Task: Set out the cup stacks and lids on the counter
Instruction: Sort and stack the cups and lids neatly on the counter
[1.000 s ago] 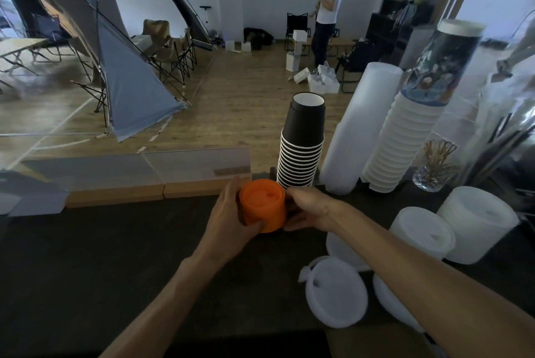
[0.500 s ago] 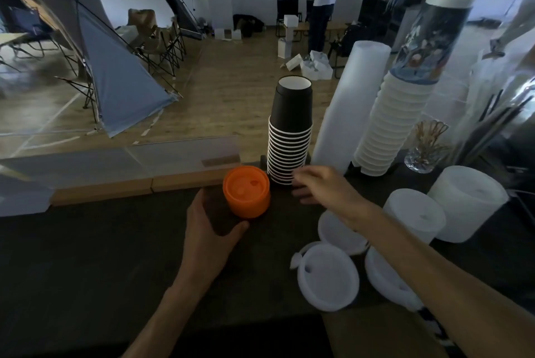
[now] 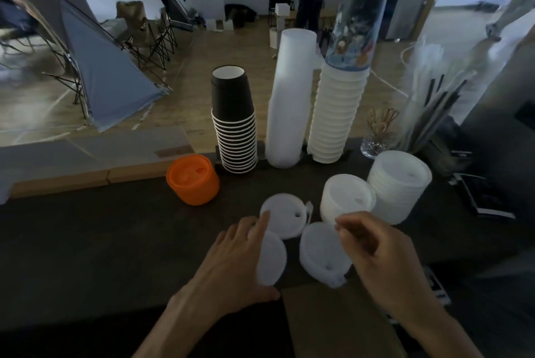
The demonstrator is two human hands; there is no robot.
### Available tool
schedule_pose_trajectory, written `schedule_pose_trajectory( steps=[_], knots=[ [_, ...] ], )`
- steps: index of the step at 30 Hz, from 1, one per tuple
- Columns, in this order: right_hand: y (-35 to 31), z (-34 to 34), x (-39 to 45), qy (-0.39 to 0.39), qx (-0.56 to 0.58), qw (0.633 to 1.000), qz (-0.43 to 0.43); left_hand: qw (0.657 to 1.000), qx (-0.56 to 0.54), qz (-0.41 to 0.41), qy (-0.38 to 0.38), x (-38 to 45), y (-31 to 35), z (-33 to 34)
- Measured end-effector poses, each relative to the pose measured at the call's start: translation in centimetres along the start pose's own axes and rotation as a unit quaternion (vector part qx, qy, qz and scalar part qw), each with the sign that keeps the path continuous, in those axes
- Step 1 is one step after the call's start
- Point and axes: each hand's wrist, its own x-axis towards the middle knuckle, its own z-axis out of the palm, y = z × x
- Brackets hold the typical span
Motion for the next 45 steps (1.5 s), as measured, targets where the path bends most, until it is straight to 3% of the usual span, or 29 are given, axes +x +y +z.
schedule_pose_trajectory(
  steps=[4, 8, 12, 15, 18, 22, 28, 30, 34, 41, 45],
  knots=[
    [2.8, -0.3, -2.6, -0.009, -0.024, 1.000, 0.010, 0.999, -0.011, -0.048, 0.022, -0.1, 0.3, 1.1],
    [3.8, -0.4, -4.5, -0.018, -0.015, 1.000, 0.011, 0.987, -0.121, -0.088, 0.064, -1.3, -0.1, 1.6],
    [4.2, -0.4, -4.6, 0.024, 0.005, 0.999, 0.049, 0.932, -0.324, -0.081, 0.141, -3.7, -0.5, 1.5],
    [4.4, 0.9, -3.6, 0.023, 0.025, 0.991, 0.131, 0.896, -0.405, -0.046, 0.178, -5.0, -0.5, 1.1],
    [4.4, 2.5, -2.3, -0.039, 0.029, 0.976, 0.214, 0.882, -0.436, -0.028, 0.178, -5.3, -0.6, 0.4],
    [4.6, 3.4, -1.1, -0.060, 0.041, 0.967, 0.245, 0.868, -0.465, -0.024, 0.171, -5.3, -0.6, -0.5],
    [4.8, 3.6, -1.2, -0.067, 0.072, 0.948, 0.303, 0.789, -0.596, -0.040, 0.145, -4.8, -0.9, -0.1],
    [4.1, 3.3, -1.5, -0.063, 0.092, 0.943, 0.315, 0.777, -0.612, -0.045, 0.139, -4.7, -0.8, 0.1],
    [2.6, 2.5, -1.5, -0.067, 0.168, 0.928, 0.326, 0.802, -0.584, -0.026, 0.119, -4.4, -0.2, 0.1],
    [-0.5, 2.0, -0.7, -0.112, 0.175, 0.937, 0.280, 0.914, -0.388, 0.053, 0.109, -3.0, 1.3, -1.5],
    [-1.8, 1.4, -0.3, -0.130, 0.193, 0.940, 0.249, 0.938, -0.323, 0.066, 0.107, -2.9, 1.1, -1.6]
  ],
)
